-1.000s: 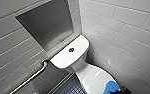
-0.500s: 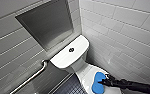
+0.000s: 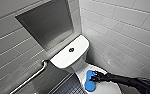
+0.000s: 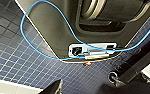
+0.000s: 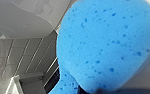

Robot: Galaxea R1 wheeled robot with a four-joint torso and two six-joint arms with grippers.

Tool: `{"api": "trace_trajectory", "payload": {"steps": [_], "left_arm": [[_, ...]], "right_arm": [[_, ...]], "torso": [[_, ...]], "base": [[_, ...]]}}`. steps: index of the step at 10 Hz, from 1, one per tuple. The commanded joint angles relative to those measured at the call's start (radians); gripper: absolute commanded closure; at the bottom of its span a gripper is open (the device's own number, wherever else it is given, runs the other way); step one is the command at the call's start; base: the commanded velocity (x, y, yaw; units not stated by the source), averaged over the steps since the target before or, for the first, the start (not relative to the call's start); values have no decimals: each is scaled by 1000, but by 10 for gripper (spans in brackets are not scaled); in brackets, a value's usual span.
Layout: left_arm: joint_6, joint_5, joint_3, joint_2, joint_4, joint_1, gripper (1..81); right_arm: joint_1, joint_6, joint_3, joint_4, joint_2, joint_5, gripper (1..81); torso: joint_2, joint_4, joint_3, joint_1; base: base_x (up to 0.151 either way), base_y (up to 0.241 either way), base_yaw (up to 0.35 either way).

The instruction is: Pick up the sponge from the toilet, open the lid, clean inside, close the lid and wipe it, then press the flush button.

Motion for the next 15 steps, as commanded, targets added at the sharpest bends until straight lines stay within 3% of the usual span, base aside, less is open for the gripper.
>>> {"api": "trace_trajectory", "payload": {"steps": [1,3,5,8,10,12,15], "left_arm": [[3,98,-4,-16,-2,22,10],[3,98,-4,-21,-2,23,10],[3,98,-4,-18,-2,23,10],[3,98,-4,-18,-2,22,10],[3,96,-4,-12,-1,22,10],[3,84,-4,-12,1,22,10],[3,84,-4,-13,1,22,10]], "right_arm": [[134,2,-229,-41,200,-113,811],[102,0,-295,-61,262,-105,811],[47,2,-257,-97,243,-110,811],[12,5,80,-172,44,-101,811],[-2,23,235,-172,-69,-96,811],[-30,54,312,-175,-158,-56,811],[-88,82,309,-173,-243,-3,811]], "torso": [[0,0,0,0],[0,0,0,0],[0,0,0,0],[0,0,0,0],[0,0,0,0],[0,0,0,0],[0,0,0,0]], "base": [[0,0,0],[0,0,0],[0,0,0],[0,0,0],[0,0,0],[0,0,0],[0,0,0]]}}
